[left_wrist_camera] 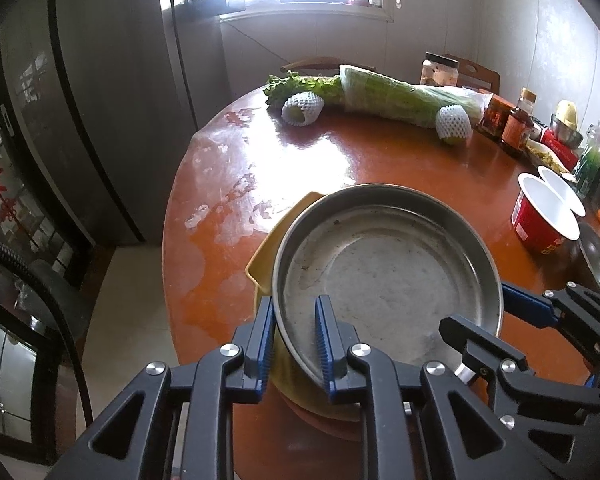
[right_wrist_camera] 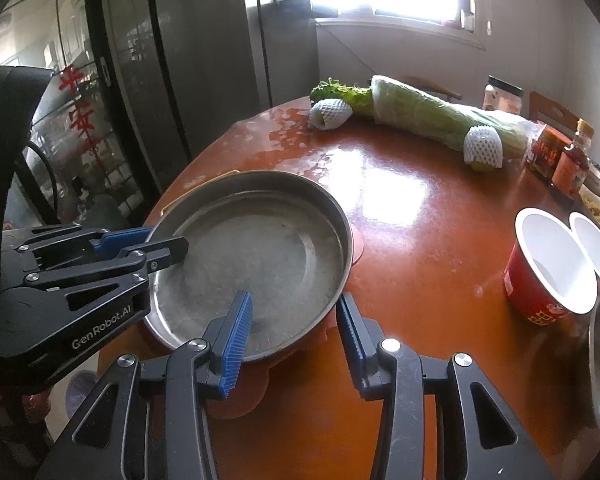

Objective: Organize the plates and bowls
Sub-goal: 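Lower the steel tray onto the yellow scallop plate with the left gripper, then open the left gripper to release the tray on the stack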

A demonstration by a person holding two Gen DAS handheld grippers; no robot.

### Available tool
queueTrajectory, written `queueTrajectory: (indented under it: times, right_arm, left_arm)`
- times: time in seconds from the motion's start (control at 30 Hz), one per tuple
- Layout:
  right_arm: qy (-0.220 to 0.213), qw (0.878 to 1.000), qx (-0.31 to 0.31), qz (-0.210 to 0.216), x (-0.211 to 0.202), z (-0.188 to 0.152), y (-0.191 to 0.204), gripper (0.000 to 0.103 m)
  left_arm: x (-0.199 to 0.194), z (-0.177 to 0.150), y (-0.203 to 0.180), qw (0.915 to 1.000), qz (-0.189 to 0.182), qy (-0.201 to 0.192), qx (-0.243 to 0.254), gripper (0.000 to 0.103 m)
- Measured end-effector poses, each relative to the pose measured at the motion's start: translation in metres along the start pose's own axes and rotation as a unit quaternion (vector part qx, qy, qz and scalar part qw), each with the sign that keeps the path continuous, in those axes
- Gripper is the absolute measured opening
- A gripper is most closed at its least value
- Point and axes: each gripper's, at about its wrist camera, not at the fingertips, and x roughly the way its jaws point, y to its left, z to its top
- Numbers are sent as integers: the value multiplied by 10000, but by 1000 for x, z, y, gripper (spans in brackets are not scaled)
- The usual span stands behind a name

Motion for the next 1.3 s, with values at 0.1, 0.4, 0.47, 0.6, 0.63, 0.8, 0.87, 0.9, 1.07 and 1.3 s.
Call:
queueTrajectory:
  times: [0.1,0.4,0.47,0.6,0.63,0.8,0.87,0.9,1.07,1.3]
  right_arm:
    - [-11,10000,2,12,2,2,-1,46]
    - [-21,10000,-2,59,2,4,1,49]
    - [-19,10000,16,80,2,4,0,53]
    - [-29,10000,23,72,0,6,-1,55]
    - [-37,10000,24,70,0,6,-1,55]
    - [-81,9999,40,82,-5,7,-1,58]
    - [-120,9999,57,76,-8,8,-2,59]
    - [-134,9999,60,71,-9,8,-2,60]
    - [-301,9994,138,26,-24,8,-9,62]
    - [-740,9971,161,-114,-64,9,-23,68]
  left_arm:
    - [-1,-1,3,10000,-59,-20,-60,21]
    - [-8,-2,7,9996,-230,-101,-142,30]
    - [-11,-2,8,9995,-230,-131,-158,34]
    - [-17,-1,8,9994,-247,-193,-136,39]
    - [-19,0,9,9993,-251,-223,-139,39]
    - [-29,1,13,9990,-209,-350,-162,46]
    - [-33,2,15,9990,-167,-383,-177,46]
    - [-35,3,15,9988,-143,-427,-180,46]
    - [-49,3,7,9980,-42,-620,-120,50]
    - [-73,8,-16,9955,-35,-940,-72,58]
